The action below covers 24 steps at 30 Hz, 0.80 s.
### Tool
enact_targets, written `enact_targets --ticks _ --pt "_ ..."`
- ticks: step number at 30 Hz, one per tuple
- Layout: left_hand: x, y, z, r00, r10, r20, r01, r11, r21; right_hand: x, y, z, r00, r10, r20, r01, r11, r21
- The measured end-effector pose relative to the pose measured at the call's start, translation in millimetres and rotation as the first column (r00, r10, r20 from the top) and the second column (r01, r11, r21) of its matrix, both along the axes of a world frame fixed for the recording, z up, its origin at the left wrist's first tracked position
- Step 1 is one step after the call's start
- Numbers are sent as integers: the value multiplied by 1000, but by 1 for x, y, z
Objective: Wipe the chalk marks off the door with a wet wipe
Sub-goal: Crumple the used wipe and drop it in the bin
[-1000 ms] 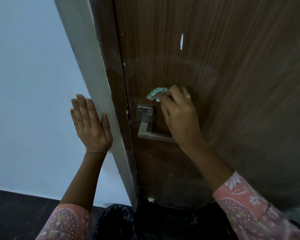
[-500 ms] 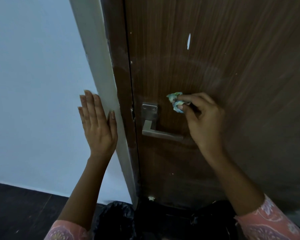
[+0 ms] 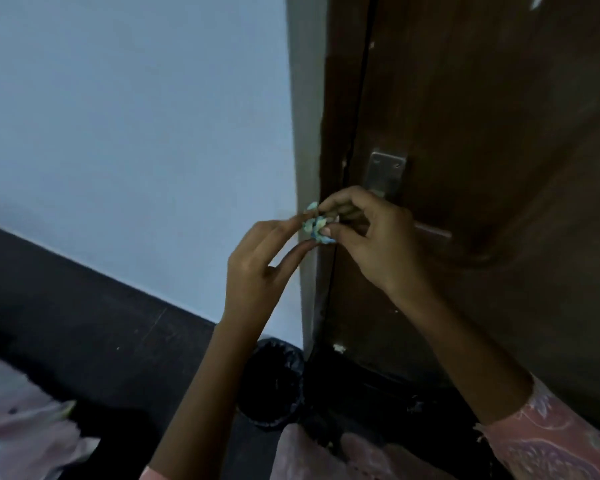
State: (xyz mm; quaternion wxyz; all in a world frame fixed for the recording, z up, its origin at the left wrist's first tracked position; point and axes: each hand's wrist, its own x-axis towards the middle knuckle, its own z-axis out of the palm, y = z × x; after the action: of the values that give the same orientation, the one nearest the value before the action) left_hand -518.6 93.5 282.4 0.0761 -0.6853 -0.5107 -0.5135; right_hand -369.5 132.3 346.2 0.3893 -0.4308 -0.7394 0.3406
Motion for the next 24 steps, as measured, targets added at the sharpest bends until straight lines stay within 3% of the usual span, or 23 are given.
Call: enact_targets --ticks 8,13,16,20,24 --pt "-28 -57 -52 950 238 202 -155 922 -355 -55 -15 -65 979 151 139 -137 985 -109" --pt "-39 -76 -93 822 389 417 -60 786 -615 -81 -20 -119 937 216 273 -152 959 -238" --pt "-45 -82 -121 806 467 365 -65 681 -729 -93 -22 -148 900 248 359 -83 905 -418" --pt "-53 -83 -150 825 503 257 -58 527 -848 -108 -23 -179 852 292 434 -21 848 -530" --pt "-54 -86 -170 771 569 285 35 409 -912 -114 -24 -208 847 290 445 55 786 -616"
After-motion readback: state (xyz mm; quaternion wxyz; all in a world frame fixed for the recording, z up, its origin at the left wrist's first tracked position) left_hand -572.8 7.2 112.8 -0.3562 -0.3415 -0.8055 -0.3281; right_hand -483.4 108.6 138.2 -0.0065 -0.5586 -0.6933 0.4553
